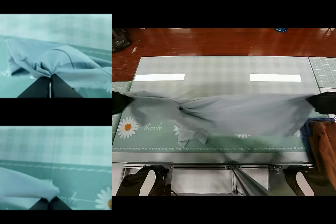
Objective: Fold the shirts.
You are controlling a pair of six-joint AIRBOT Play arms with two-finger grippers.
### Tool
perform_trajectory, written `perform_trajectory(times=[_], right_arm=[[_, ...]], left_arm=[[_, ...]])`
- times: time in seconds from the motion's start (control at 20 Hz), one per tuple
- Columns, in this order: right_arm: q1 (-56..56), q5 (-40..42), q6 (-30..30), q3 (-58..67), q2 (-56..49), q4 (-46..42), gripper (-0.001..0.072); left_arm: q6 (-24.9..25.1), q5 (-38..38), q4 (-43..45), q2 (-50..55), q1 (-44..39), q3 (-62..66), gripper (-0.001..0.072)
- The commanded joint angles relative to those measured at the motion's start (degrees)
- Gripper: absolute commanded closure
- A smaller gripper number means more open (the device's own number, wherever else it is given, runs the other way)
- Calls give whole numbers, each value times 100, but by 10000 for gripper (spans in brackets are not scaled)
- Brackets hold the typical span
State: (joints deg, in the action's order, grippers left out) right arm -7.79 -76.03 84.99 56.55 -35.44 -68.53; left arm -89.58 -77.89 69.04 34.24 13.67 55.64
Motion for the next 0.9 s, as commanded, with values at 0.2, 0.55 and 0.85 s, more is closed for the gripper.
perform_trajectory(times=[0.2,0.55,0.85], right_arm=[[0,2238,-929,-74,-3195,1211,691],[-2,2332,-927,2109,-5904,2175,691],[-385,1740,-575,3165,-6046,2229,299]], left_arm=[[184,3499,-1574,2618,-339,-1215,691],[251,3560,-1663,5377,-726,1027,691],[238,1593,-1283,5681,-103,2389,200]])
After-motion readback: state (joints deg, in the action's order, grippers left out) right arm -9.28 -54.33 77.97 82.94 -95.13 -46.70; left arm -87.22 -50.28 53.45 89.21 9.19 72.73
